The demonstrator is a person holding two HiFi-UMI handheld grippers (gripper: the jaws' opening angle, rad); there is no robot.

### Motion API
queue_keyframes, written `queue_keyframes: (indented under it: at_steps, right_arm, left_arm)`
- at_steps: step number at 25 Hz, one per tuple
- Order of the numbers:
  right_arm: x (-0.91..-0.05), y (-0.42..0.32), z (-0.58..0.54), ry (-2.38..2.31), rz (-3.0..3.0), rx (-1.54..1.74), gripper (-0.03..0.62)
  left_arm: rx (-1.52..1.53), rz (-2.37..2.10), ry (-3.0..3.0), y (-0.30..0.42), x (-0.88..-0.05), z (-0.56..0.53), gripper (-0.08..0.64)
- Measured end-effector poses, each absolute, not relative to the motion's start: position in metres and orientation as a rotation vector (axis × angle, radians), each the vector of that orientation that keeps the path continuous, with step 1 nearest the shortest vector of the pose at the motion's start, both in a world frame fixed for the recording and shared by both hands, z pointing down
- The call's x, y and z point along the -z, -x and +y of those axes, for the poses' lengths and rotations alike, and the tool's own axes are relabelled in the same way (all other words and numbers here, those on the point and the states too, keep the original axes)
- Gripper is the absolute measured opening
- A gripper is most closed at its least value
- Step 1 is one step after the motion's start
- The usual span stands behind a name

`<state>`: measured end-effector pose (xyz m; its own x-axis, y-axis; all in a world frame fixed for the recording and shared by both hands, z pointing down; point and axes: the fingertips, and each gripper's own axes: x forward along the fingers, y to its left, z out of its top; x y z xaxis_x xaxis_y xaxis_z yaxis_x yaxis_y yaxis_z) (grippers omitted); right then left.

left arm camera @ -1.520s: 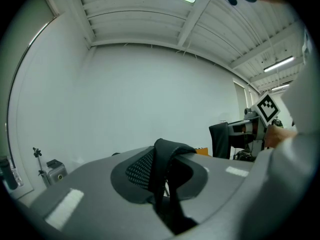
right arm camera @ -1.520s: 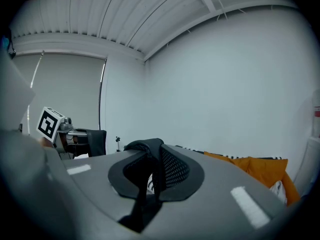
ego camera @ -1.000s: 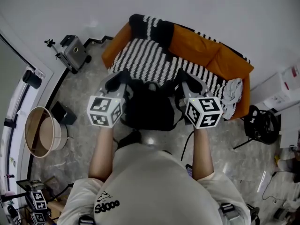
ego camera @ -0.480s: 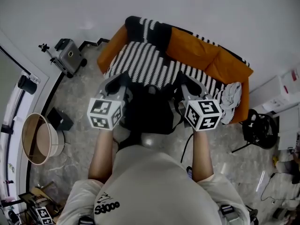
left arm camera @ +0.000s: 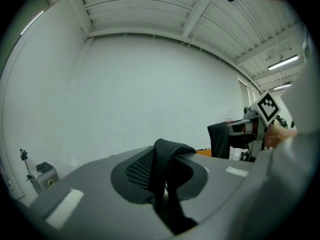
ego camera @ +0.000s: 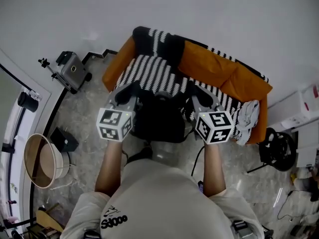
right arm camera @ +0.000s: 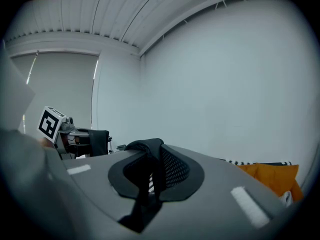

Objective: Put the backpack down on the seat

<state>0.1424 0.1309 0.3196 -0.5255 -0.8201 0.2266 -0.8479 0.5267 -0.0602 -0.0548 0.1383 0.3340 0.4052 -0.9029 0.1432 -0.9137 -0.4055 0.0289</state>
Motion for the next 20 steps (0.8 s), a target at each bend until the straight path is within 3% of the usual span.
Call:
queue_keyframes:
  at_steps: [20]
  right_arm:
    - [-0.335,-0.104,-0.036,-1.467,-2.524,-0.348,0.034]
  left_arm:
    - [-0.161,-1.578,-2.511,0.093,-0.346,-0.042,0.044]
